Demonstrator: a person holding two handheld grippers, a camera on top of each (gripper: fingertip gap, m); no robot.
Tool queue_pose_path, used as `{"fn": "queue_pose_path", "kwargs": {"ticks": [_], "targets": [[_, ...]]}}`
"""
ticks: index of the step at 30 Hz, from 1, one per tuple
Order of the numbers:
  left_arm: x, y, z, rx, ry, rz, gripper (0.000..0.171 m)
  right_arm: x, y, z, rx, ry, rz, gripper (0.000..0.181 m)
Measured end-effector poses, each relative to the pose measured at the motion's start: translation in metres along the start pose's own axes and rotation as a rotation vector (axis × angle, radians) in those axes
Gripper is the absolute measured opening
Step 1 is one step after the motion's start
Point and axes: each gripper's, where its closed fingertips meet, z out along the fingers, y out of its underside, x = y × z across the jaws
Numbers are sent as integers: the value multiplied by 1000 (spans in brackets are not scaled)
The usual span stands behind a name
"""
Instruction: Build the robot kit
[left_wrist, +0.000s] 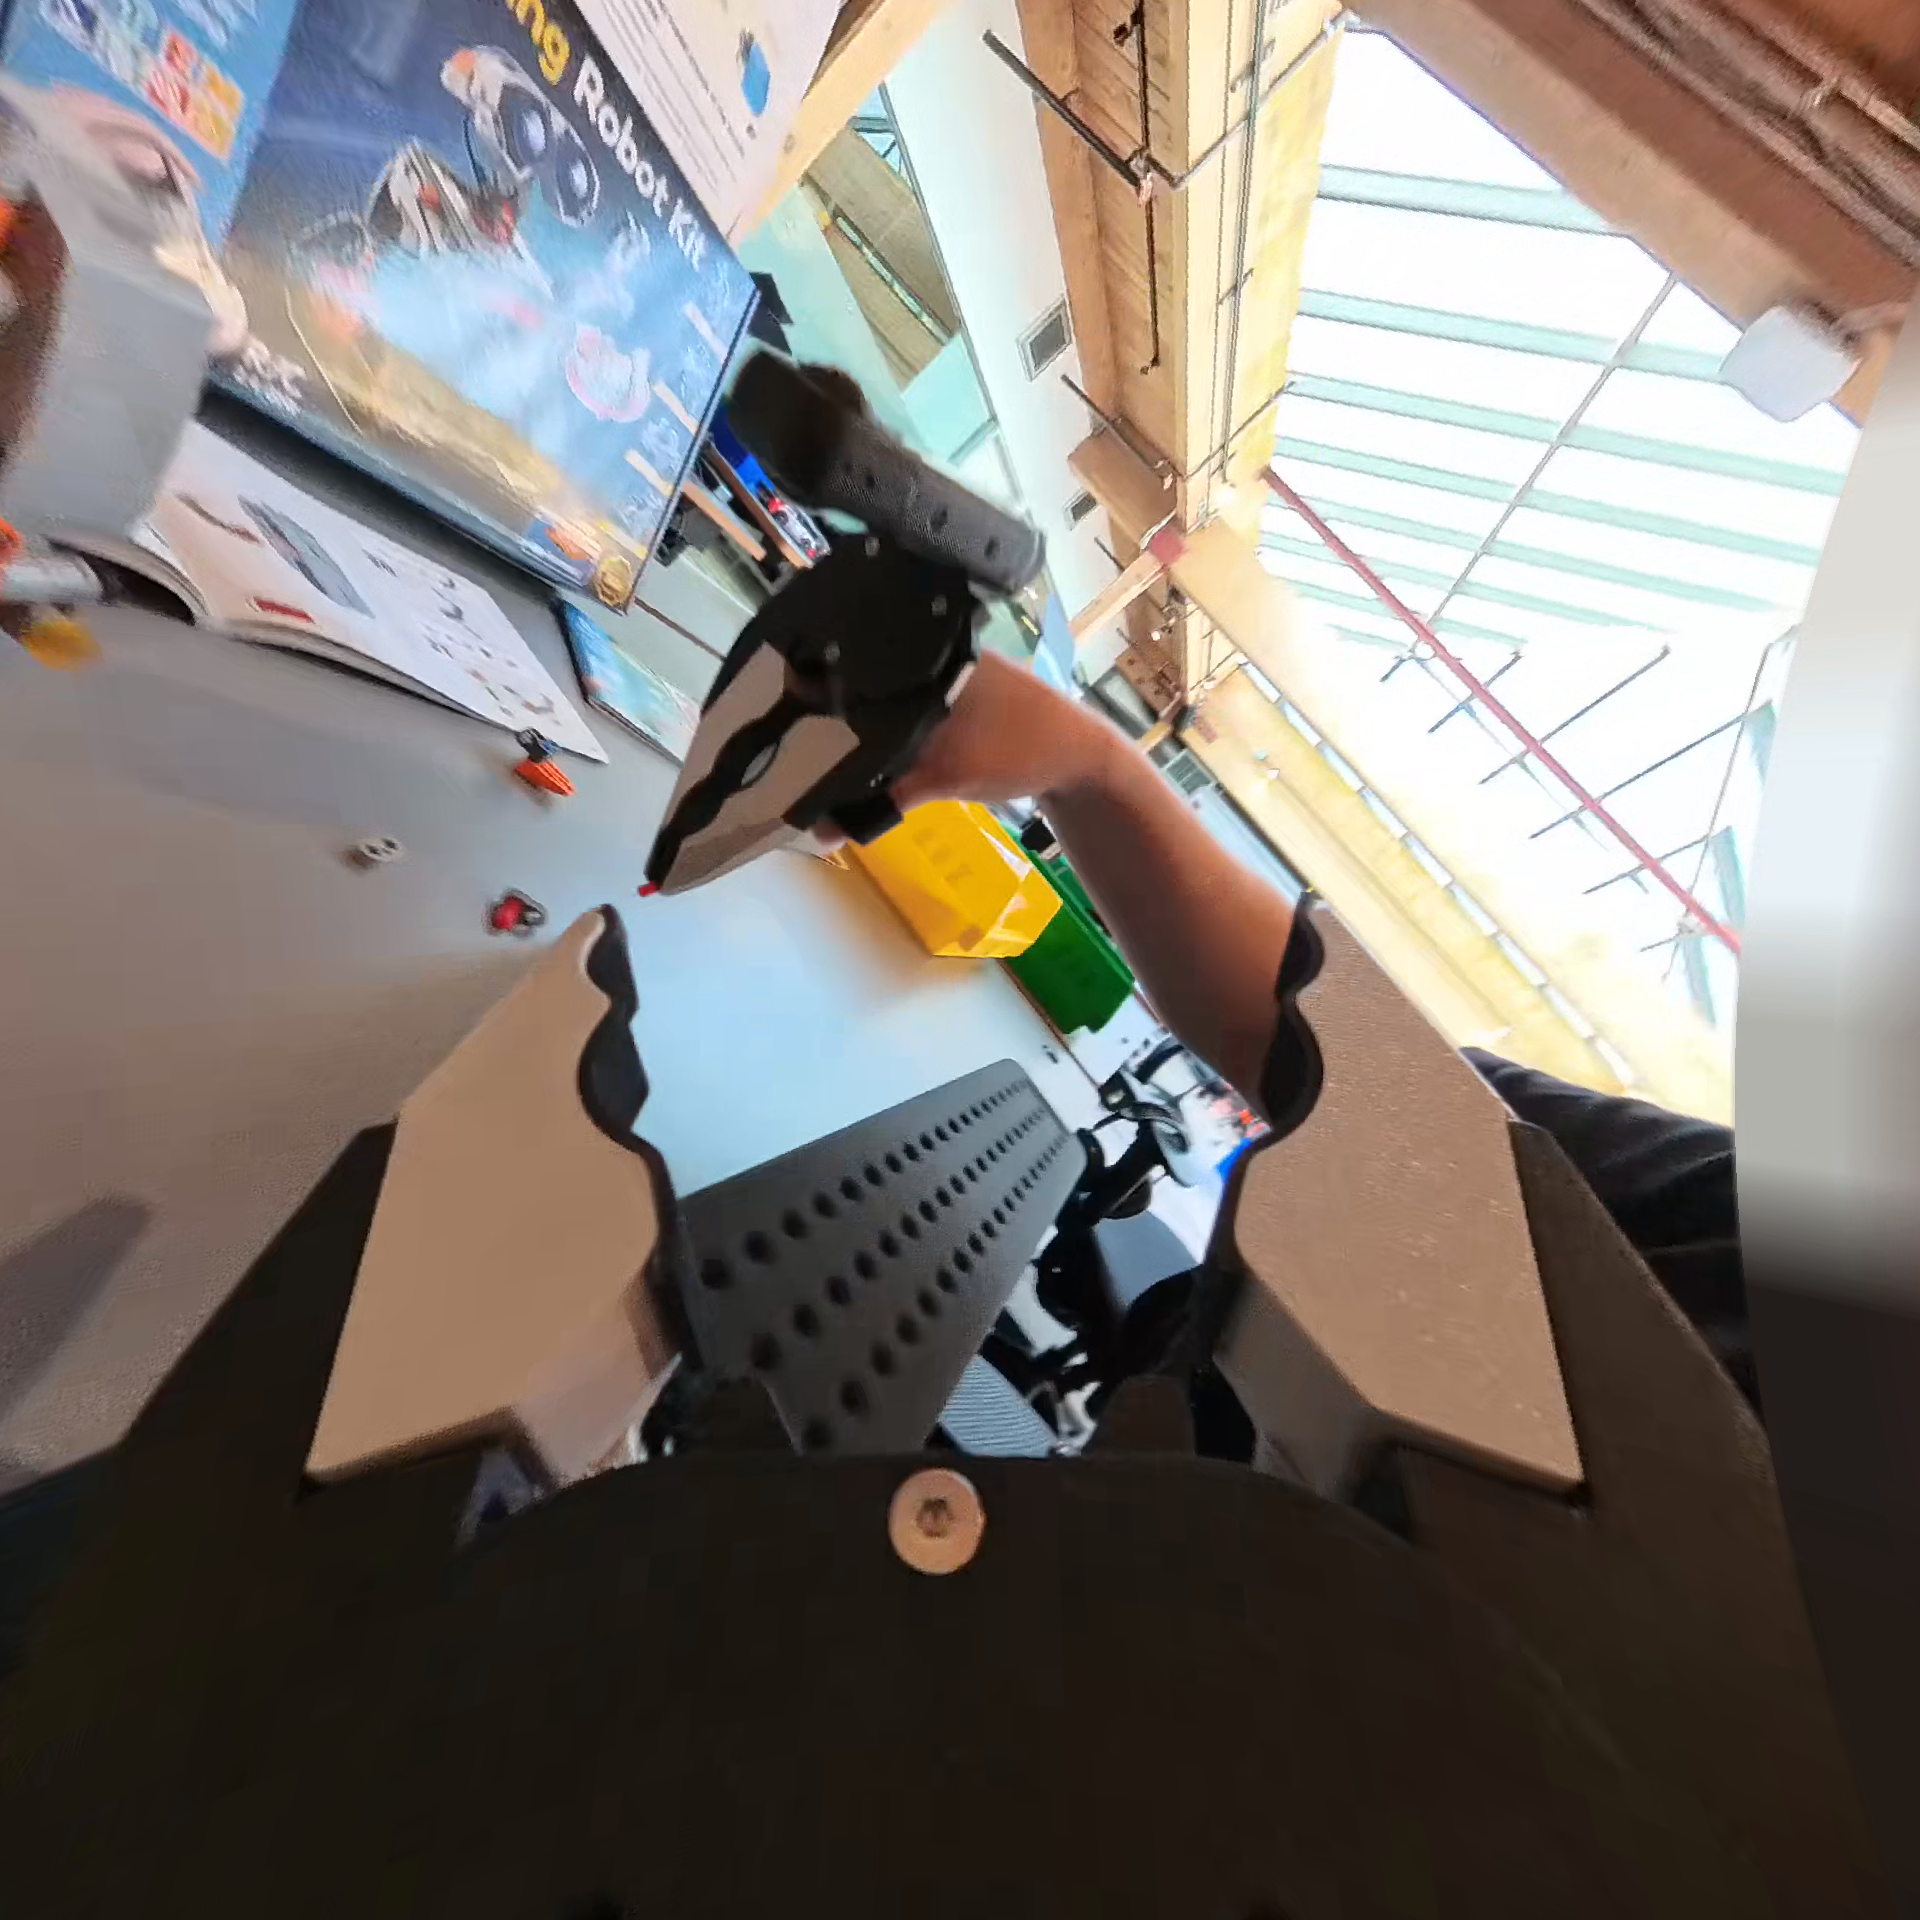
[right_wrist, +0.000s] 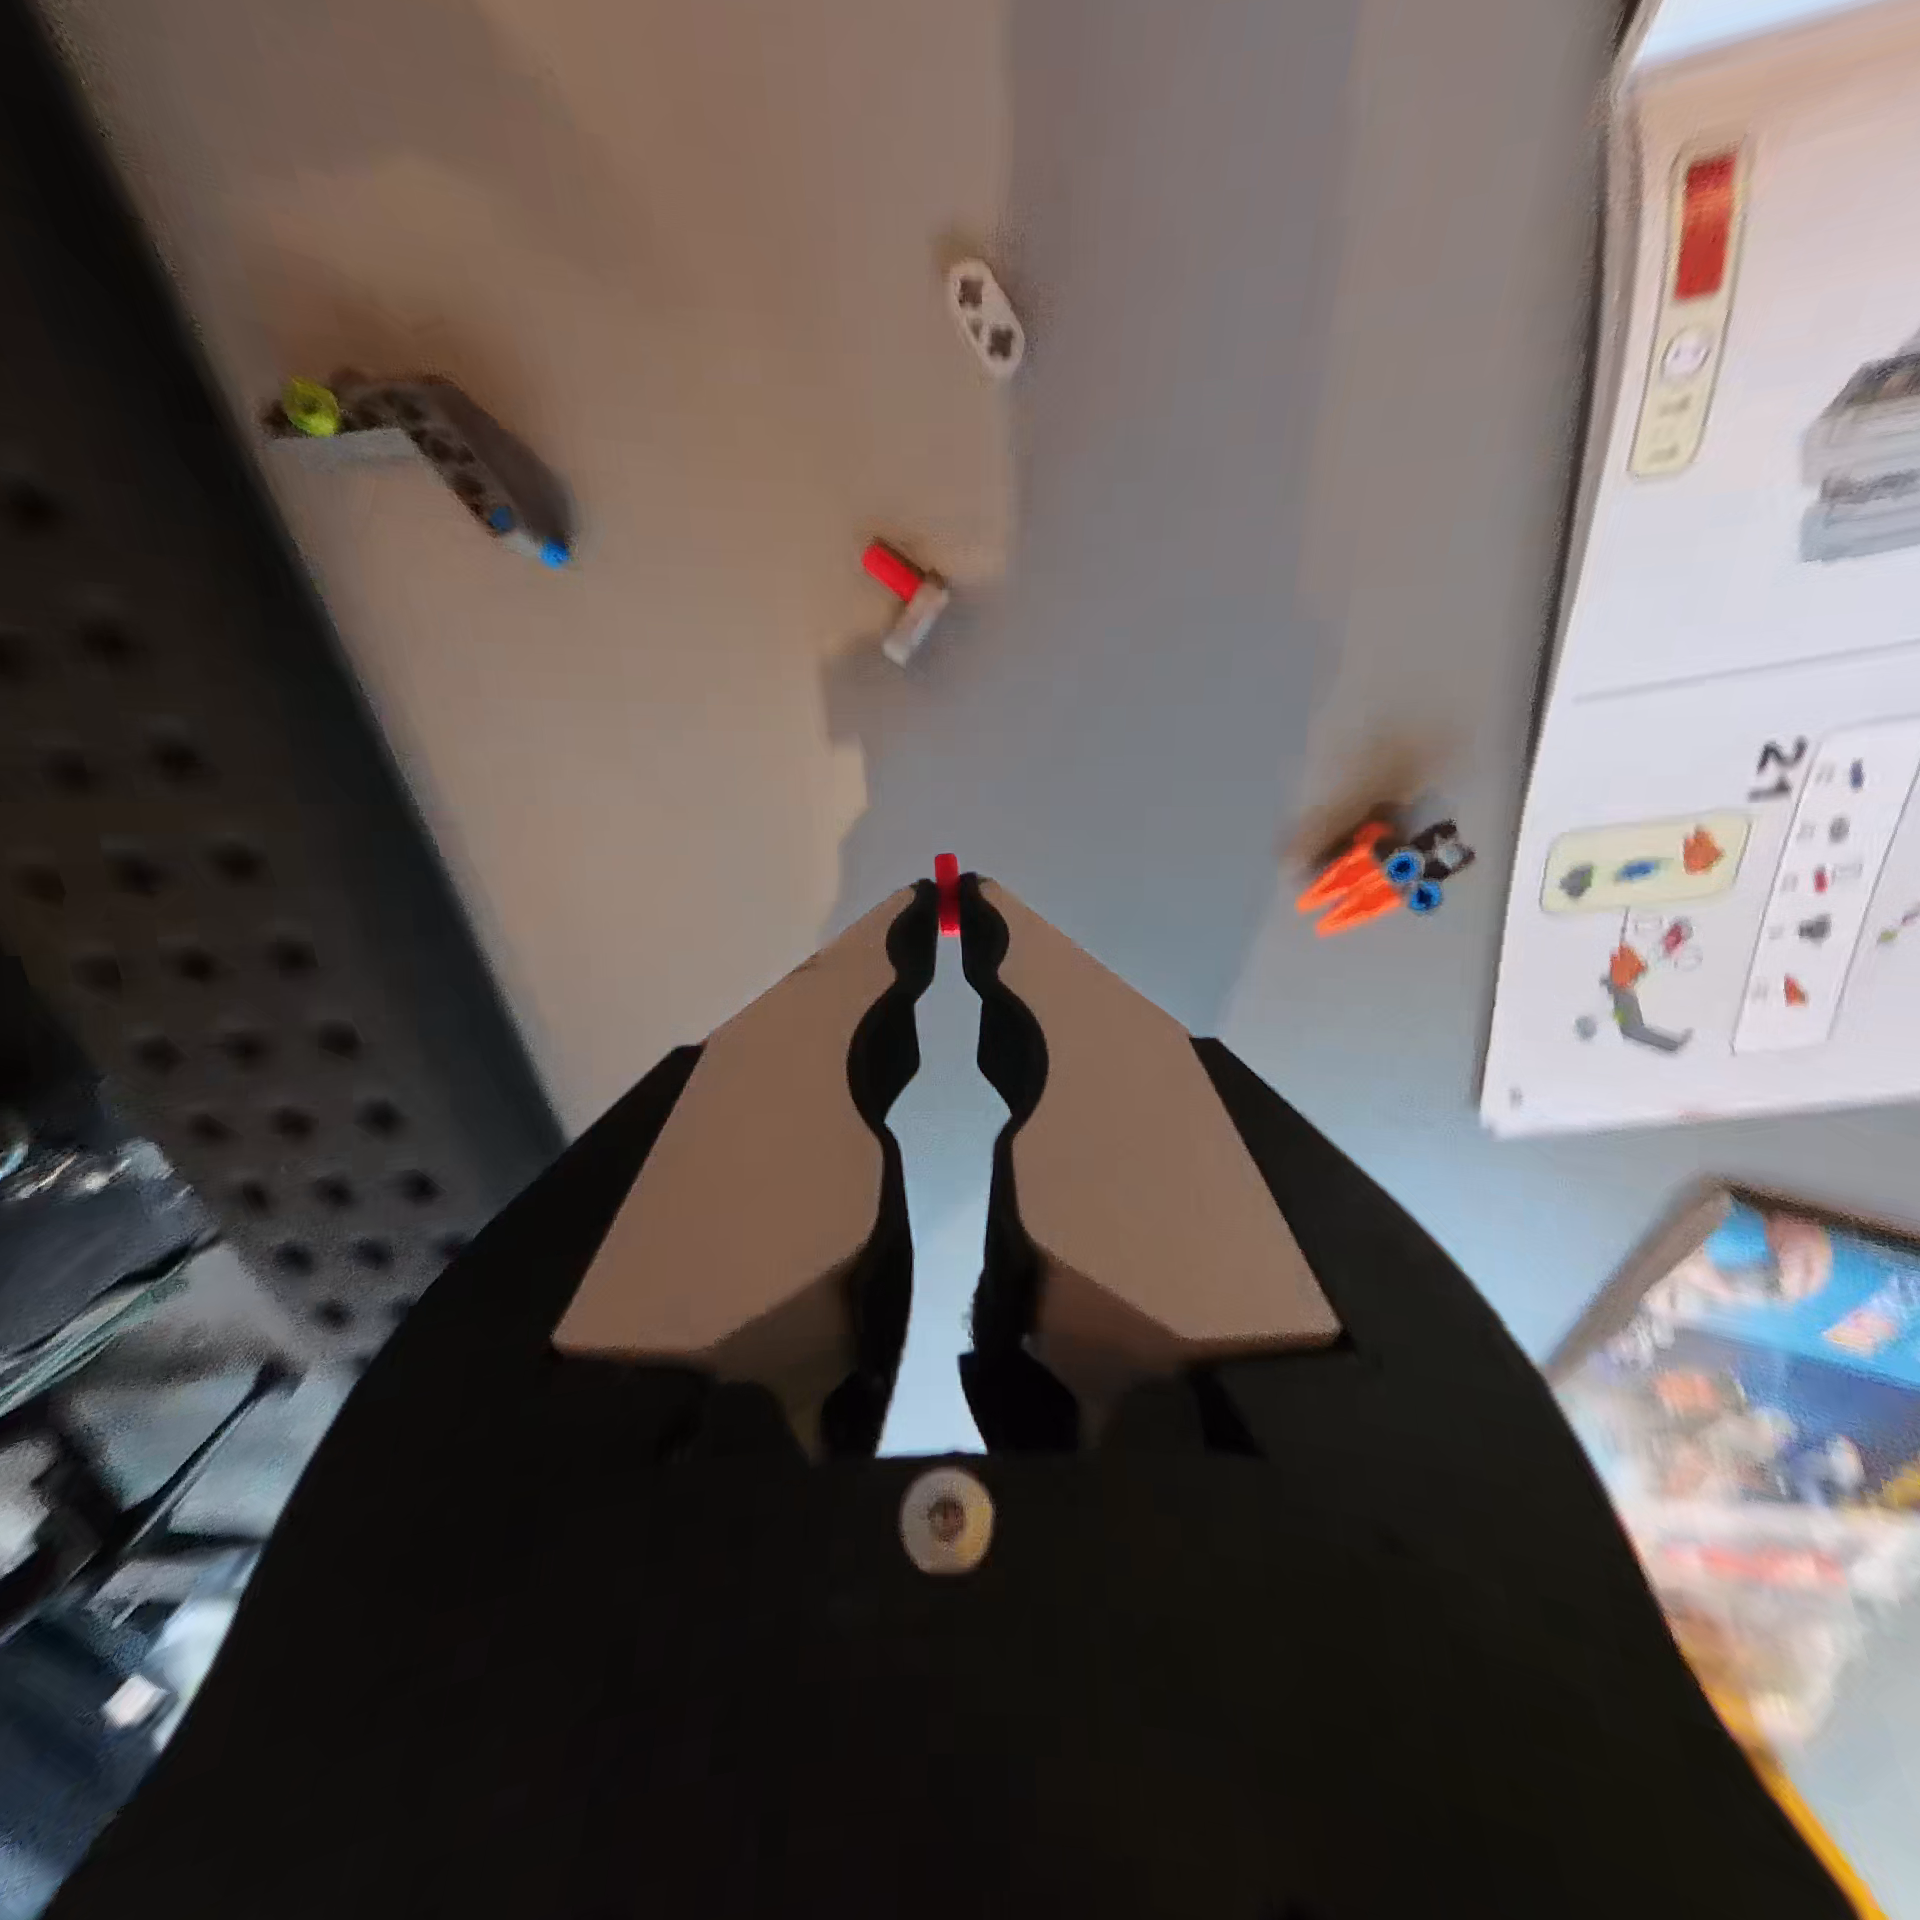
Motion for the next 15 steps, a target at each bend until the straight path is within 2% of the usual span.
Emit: {"fn": "queue_pose_path", "kwargs": {"ticks": [2,6,12,15], "targets": [[-4,-4,-3,-8,-22,47,115,-3,-8,3,172,1,-29,4],[-12,-5,-3,-30,-51,89,110,3,-12,6,397,0,-22,4],[-22,-1,3,-37,-69,78,110,1,-7,17,443,-65,32,9],[-28,0,4,-44,-102,103,111,-1,-22,9,456,-83,92,16]]}}
